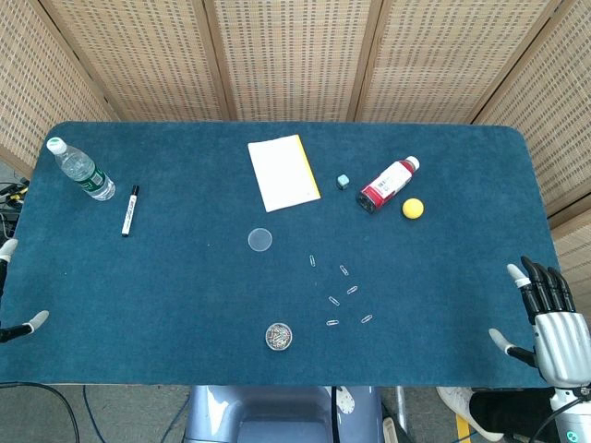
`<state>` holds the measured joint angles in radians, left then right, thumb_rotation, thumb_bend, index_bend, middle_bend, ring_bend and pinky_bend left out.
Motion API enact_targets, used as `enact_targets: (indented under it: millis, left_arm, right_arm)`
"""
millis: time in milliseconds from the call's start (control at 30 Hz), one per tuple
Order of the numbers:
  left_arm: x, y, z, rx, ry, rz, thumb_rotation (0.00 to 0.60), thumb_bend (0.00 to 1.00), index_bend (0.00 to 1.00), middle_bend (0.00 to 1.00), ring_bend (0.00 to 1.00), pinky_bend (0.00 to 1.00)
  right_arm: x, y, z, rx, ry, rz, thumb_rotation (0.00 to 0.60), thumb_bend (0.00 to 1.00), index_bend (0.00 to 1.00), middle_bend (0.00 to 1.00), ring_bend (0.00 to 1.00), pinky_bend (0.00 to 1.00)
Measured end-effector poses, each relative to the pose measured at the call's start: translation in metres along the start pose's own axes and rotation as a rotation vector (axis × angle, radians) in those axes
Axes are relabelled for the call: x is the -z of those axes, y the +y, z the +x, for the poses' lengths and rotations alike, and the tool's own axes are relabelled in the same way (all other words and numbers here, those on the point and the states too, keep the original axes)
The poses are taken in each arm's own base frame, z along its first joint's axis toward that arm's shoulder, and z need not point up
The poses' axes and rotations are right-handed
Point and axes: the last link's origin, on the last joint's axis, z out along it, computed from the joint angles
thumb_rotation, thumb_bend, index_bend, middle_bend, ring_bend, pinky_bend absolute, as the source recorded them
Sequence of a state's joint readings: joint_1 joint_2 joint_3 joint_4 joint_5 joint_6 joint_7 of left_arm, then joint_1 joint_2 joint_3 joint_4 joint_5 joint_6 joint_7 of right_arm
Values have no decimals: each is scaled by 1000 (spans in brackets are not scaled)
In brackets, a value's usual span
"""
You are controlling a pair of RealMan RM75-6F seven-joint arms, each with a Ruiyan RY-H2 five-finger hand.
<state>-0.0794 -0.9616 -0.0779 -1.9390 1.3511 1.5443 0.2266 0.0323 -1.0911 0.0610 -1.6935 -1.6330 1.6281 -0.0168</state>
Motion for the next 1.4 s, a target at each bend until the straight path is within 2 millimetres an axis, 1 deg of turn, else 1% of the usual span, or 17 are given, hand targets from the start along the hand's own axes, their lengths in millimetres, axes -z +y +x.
enact_targets:
  millis: [233, 300, 367, 400, 500, 567, 667, 800, 933, 1067, 1133, 1233, 1400]
  left_arm:
    - [0, 0, 1, 2, 4, 3, 600, 27, 0, 0, 0, 0]
    - [0, 1, 2, 2, 10, 5, 600, 27, 0, 0, 0, 0]
    - [-1, 1, 2, 1, 11, 5, 600, 27, 0, 0, 0, 0]
    - [-1, 1, 2, 0, 13, 5, 600, 27, 0, 0, 0, 0]
    - [-4, 2, 0, -5, 9, 7, 600, 27, 0, 0, 0, 0]
    - [-6, 2, -2, -8, 4, 9, 600, 27, 0, 0, 0, 0]
    - [-11, 2, -6, -22, -6, 20, 600, 27, 0, 0, 0, 0]
    - [-15, 2, -9, -35, -10, 29, 600, 27, 0, 0, 0, 0]
    - [-17, 2, -11, -39, -15, 40, 600, 27, 0, 0, 0, 0]
    - [-20, 1, -13, -45, -23, 47, 600, 27, 0, 0, 0, 0]
    - [-21, 1, -14, -47, -25, 49, 600, 27, 0, 0, 0, 0]
    - [-22, 1, -15, -49, -29, 51, 600, 27, 0, 0, 0, 0]
    - [-23, 0, -17, -50, -34, 52, 600, 28, 0, 0, 0, 0]
  right_arm:
    - [-3, -2, -5, -30, -36, 35, 600, 0, 72, 0, 0, 0]
    - [-8, -3, -6, -53, -49, 62, 600, 0, 110, 0, 0, 0]
    - [-17, -5, -9, -68, -63, 105, 600, 1, 192, 0, 0, 5]
    - [-21, -7, -9, -73, -67, 127, 600, 5, 218, 0, 0, 11]
    - [-42, -15, -12, -91, -83, 209, 600, 66, 274, 0, 0, 36]
    - [-58, -25, -17, -99, -103, 274, 600, 141, 290, 0, 0, 40]
    - [-85, -42, -29, -107, -158, 364, 600, 198, 331, 0, 0, 40]
    - [-119, -68, -48, -63, -233, 480, 600, 218, 356, 0, 0, 41]
    - [-140, -91, -64, -22, -283, 548, 600, 219, 373, 0, 0, 41]
    - [-153, -111, -78, 21, -308, 595, 600, 220, 395, 0, 0, 41]
    - [-157, -120, -87, 45, -323, 613, 600, 249, 400, 0, 0, 41]
    - [-160, -129, -101, 72, -358, 623, 600, 304, 402, 0, 0, 41]
    - [-163, -146, -127, 85, -401, 619, 600, 307, 403, 0, 0, 41]
